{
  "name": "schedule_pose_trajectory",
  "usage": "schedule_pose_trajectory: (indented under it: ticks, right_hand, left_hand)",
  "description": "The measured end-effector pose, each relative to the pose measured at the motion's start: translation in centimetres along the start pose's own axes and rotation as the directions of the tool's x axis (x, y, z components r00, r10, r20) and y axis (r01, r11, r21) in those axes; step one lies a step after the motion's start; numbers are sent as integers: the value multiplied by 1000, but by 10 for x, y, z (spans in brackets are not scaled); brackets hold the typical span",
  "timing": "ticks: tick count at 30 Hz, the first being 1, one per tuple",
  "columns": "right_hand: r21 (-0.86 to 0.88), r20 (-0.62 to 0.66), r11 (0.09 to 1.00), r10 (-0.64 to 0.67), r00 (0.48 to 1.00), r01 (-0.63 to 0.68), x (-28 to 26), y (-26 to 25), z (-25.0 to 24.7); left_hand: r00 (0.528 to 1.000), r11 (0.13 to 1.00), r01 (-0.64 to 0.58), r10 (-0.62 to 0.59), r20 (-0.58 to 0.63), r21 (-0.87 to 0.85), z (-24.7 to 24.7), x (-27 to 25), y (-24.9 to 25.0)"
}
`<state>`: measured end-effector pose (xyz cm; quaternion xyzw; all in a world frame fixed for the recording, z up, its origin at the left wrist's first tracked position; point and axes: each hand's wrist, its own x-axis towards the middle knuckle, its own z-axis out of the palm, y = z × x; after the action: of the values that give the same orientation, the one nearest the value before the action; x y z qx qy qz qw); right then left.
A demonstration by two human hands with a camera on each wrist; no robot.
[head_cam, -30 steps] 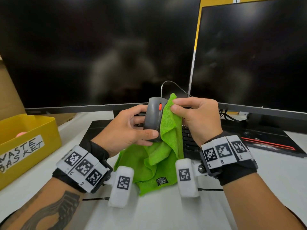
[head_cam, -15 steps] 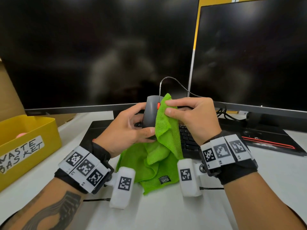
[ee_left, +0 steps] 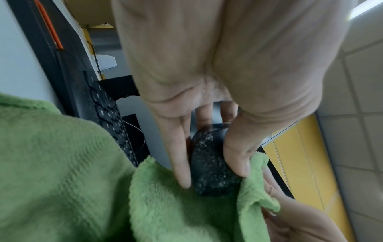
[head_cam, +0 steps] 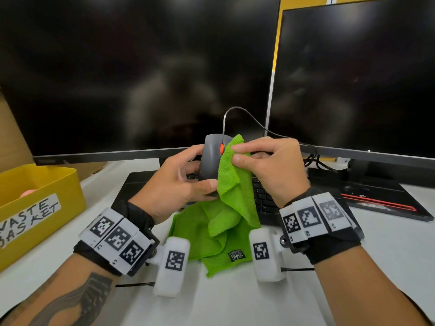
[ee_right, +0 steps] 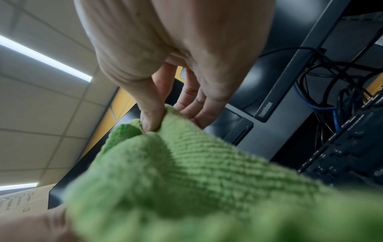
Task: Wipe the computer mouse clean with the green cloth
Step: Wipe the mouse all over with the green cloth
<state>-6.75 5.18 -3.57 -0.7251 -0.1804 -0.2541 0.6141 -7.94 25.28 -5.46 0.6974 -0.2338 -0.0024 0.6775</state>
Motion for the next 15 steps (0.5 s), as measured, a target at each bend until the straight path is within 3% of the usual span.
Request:
schedule_pose_trajectory:
  ticks: [6,10,15]
  right_hand:
    - [3,-121,1000,18,993,-18,2,1,-2]
    - [14,-25,1000,-20,999,20,-2,-4,3]
    - [37,15,997,71,997,-72,0,-1,0]
  left_hand:
    - [999,998,26,-28,32,62,0,1,-4]
    - [1000,1000,17,-17,8,15,0,1,-2]
    - [1000,1000,9,-9,-10,-13,-3,1,-1]
